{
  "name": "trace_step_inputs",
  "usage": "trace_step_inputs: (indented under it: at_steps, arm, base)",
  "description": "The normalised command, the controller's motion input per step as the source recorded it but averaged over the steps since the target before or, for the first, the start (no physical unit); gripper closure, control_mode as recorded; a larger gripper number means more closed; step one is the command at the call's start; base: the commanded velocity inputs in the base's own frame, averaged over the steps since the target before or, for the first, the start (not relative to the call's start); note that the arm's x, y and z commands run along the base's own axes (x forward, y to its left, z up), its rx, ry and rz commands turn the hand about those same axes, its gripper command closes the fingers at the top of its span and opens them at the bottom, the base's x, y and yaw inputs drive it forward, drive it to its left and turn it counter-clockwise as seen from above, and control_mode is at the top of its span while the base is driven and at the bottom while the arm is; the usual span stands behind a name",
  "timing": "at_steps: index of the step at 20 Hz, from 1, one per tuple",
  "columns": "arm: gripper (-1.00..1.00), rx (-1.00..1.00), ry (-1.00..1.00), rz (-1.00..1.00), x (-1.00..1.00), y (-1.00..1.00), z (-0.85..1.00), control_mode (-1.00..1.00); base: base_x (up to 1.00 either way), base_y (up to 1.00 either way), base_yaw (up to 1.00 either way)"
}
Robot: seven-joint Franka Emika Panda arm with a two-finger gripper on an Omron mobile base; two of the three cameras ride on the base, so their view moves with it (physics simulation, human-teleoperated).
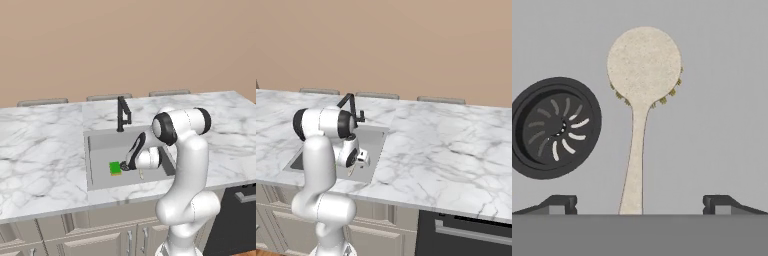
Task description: Pick up the sponge and dish brush from the sink, and place them back in the cabinet, and close the cabinet door.
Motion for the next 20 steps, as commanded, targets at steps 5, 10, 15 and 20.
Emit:
trace_step_inputs:
  at_steps: [5, 10, 15, 20]
  arm:
    - [-1.0, 0.0, 0.01, 0.0, 0.03, 0.0, -0.11, -1.0]
    - [-1.0, 0.0, 0.0, 0.0, 0.03, 0.01, -0.09, -1.0]
    - [-1.0, 0.0, 0.0, 0.0, 0.07, 0.04, -0.04, -1.0]
    - [-1.0, 0.0, 0.0, 0.0, 0.06, 0.05, -0.04, -1.0]
  base:
    - [0.0, 0.0, 0.0]
    - [0.0, 0.0, 0.0]
    - [0.0, 0.0, 0.0]
    - [0.0, 0.0, 0.0]
